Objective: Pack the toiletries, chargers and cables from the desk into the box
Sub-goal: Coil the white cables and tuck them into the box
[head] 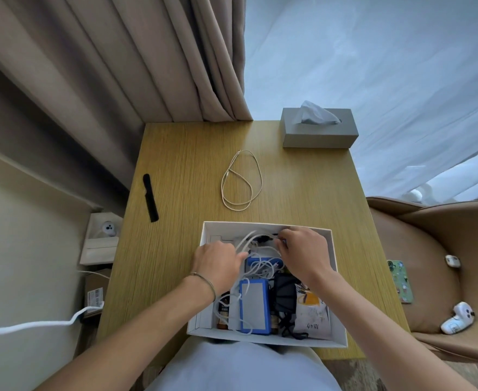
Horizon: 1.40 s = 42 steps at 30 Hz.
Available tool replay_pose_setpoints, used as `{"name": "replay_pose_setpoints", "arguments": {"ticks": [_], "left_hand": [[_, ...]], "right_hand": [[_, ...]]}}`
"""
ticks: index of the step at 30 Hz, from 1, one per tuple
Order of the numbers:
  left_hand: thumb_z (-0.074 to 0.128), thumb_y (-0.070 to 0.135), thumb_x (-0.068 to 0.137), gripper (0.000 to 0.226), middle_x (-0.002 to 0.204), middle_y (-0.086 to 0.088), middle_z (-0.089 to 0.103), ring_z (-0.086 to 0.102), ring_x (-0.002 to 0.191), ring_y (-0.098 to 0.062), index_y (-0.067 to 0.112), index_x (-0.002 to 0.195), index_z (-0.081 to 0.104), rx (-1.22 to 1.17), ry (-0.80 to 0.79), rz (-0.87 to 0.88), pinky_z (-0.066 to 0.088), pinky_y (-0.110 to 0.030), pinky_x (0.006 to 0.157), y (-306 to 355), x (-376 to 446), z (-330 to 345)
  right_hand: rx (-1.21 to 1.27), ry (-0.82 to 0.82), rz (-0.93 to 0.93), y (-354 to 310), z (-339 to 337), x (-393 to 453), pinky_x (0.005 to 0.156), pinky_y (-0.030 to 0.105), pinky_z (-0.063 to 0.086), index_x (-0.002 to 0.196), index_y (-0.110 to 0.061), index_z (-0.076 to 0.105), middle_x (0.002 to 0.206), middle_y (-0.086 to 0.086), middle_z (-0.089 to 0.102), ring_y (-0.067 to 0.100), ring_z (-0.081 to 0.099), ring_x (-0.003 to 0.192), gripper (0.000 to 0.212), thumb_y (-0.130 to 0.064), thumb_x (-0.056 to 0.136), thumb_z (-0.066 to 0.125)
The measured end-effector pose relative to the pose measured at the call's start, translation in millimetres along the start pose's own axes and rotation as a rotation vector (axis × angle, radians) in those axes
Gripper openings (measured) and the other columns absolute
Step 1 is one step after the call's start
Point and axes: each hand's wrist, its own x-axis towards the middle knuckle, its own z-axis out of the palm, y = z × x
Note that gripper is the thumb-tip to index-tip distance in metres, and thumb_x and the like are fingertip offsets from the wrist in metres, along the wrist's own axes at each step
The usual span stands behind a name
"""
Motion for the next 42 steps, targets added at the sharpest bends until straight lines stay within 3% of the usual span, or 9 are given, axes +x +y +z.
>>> {"name": "replay_pose_setpoints", "arguments": {"ticks": [4,7,11,19,25,27,31,35,42], "left_hand": [[0.042,0.046,0.099,0.035,0.060,0.013,0.045,0.053,0.057,-0.011,0.025,0.079,0.061,-0.092,0.306,0.085,0.029,-0.022,0.044,-13,3,-13],[0.053,0.031,0.092,0.015,0.084,0.008,0.053,0.050,0.075,-0.012,0.023,0.102,0.061,-0.184,0.481,0.077,0.033,-0.022,0.054,-33,12,-12],[0.049,0.029,0.096,0.026,0.102,0.002,0.055,0.052,0.090,-0.016,0.022,0.120,0.057,-0.377,0.381,-0.063,0.046,-0.029,0.069,-49,25,2],[0.033,0.026,0.106,0.029,0.092,0.008,0.061,0.056,0.087,-0.013,0.023,0.102,0.061,-0.640,0.295,-0.105,0.049,-0.034,0.069,-50,33,24],[0.033,0.029,0.106,0.030,0.083,0.010,0.058,0.053,0.081,-0.014,0.023,0.092,0.058,-0.696,0.304,-0.145,0.048,-0.035,0.065,-50,35,27],[0.032,0.030,0.105,0.031,0.082,0.012,0.057,0.052,0.080,-0.012,0.024,0.091,0.058,-0.697,0.305,-0.144,0.048,-0.033,0.063,-51,35,28],[0.031,0.033,0.105,0.031,0.082,0.014,0.056,0.050,0.079,-0.010,0.026,0.090,0.058,-0.705,0.294,-0.141,0.047,-0.032,0.061,-54,37,30],[0.029,0.035,0.105,0.033,0.085,0.015,0.057,0.050,0.081,-0.010,0.026,0.091,0.058,-0.716,0.284,-0.144,0.047,-0.031,0.065,-54,37,30],[0.027,0.038,0.104,0.038,0.089,0.013,0.059,0.050,0.084,-0.011,0.024,0.094,0.060,-0.711,0.268,-0.153,0.048,-0.032,0.067,-54,36,27]], "right_hand": [[-0.012,0.156,-0.127,-7,-15,-2,0.047,0.033,0.045,0.078,-0.016,0.072,0.069,-0.003,0.063,0.019,0.054,0.063,0.027,-0.026,0.097,0.056],[0.097,0.176,-0.124,-17,-29,8,0.051,0.034,0.049,0.084,-0.018,0.075,0.072,-0.004,0.067,0.019,0.058,0.064,0.022,-0.024,0.096,0.058],[0.243,0.098,-0.040,-36,-41,41,0.059,0.031,0.053,0.095,-0.022,0.076,0.080,-0.006,0.074,0.017,0.065,0.067,0.019,-0.027,0.096,0.058],[0.264,-0.165,0.121,-63,-5,142,0.063,0.027,0.054,0.099,-0.022,0.076,0.092,-0.004,0.075,0.018,0.068,0.077,0.022,-0.026,0.092,0.056],[0.099,-0.207,0.194,-78,38,218,0.055,0.027,0.047,0.080,-0.015,0.068,0.078,0.005,0.071,0.024,0.064,0.067,0.020,-0.023,0.086,0.050],[-0.014,-0.182,0.167,-82,52,235,0.059,0.031,0.044,0.078,-0.015,0.060,0.083,0.008,0.070,0.027,0.062,0.074,0.021,-0.030,0.087,0.049],[-0.129,-0.149,0.153,-87,73,255,0.082,0.041,0.049,0.107,-0.013,0.062,0.105,0.013,0.066,0.032,0.062,0.098,0.048,-0.056,0.090,0.050],[-0.272,-0.225,0.145,-97,80,265,0.082,0.038,0.050,0.099,-0.013,0.061,0.093,0.008,0.066,0.027,0.063,0.087,0.059,-0.069,0.089,0.046],[-0.433,-0.302,-0.012,-119,87,258,0.069,0.032,0.041,0.089,-0.016,0.065,0.068,-0.002,0.049,0.015,0.049,0.068,0.022,-0.026,0.098,0.048]]}}
